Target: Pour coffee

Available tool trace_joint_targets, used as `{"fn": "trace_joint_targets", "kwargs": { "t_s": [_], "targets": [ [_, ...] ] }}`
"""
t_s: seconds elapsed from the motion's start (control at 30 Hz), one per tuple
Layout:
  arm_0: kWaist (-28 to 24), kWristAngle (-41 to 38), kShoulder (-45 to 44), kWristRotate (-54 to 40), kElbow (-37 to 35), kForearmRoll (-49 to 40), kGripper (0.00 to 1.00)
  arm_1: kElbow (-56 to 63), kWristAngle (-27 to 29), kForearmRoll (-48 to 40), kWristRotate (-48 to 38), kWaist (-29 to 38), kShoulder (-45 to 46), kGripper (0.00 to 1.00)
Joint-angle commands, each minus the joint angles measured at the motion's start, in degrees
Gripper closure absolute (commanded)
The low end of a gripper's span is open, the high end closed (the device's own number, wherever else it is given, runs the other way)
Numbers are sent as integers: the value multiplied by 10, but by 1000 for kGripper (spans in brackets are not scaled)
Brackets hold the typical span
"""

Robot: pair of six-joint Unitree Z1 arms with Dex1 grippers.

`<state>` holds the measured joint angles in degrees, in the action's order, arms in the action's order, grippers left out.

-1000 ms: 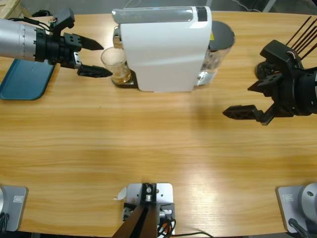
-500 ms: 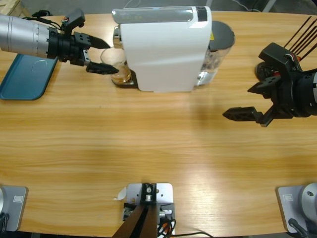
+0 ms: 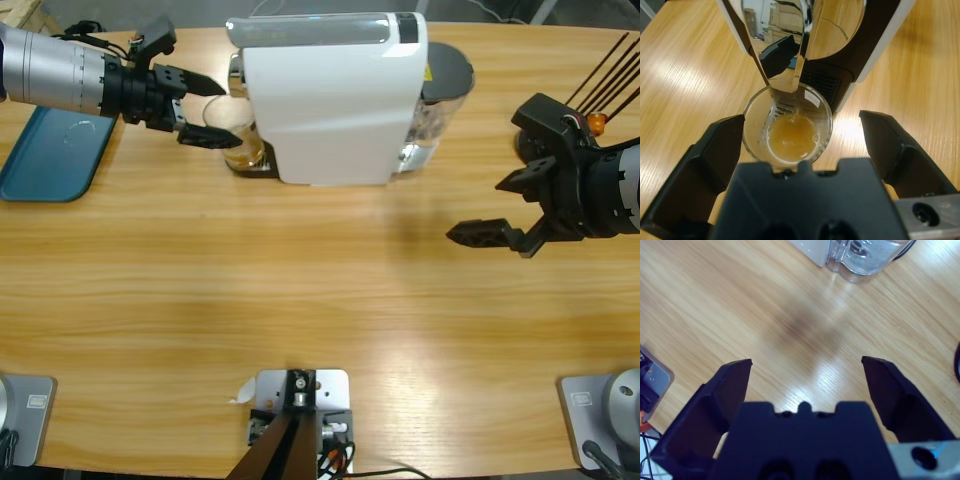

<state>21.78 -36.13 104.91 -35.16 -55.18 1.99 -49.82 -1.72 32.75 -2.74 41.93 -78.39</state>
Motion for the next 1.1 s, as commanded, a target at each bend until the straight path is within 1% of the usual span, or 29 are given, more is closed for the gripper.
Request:
{"fn": "trace_joint_targets", "kwargs": {
  "t_s": [0.03, 0.3, 0.47, 0.9, 1.1],
  "targets": [
    [4, 1, 34, -8, 1, 4, 18, 18, -8, -5, 7, 6, -13, 0],
    [4, 0, 2, -5, 2, 3, 15, 17, -8, -7, 7, 6, -10, 0],
    [3, 7, 1, -2, 0, 3, 13, 19, -7, -7, 7, 6, -3, 0],
    [3, 8, -16, 11, -19, 0, 13, 22, -7, -21, 7, 6, -16, 0],
    [2, 20, 6, 5, -15, -5, 13, 25, -7, -19, 7, 6, -10, 0]
  ]
}}
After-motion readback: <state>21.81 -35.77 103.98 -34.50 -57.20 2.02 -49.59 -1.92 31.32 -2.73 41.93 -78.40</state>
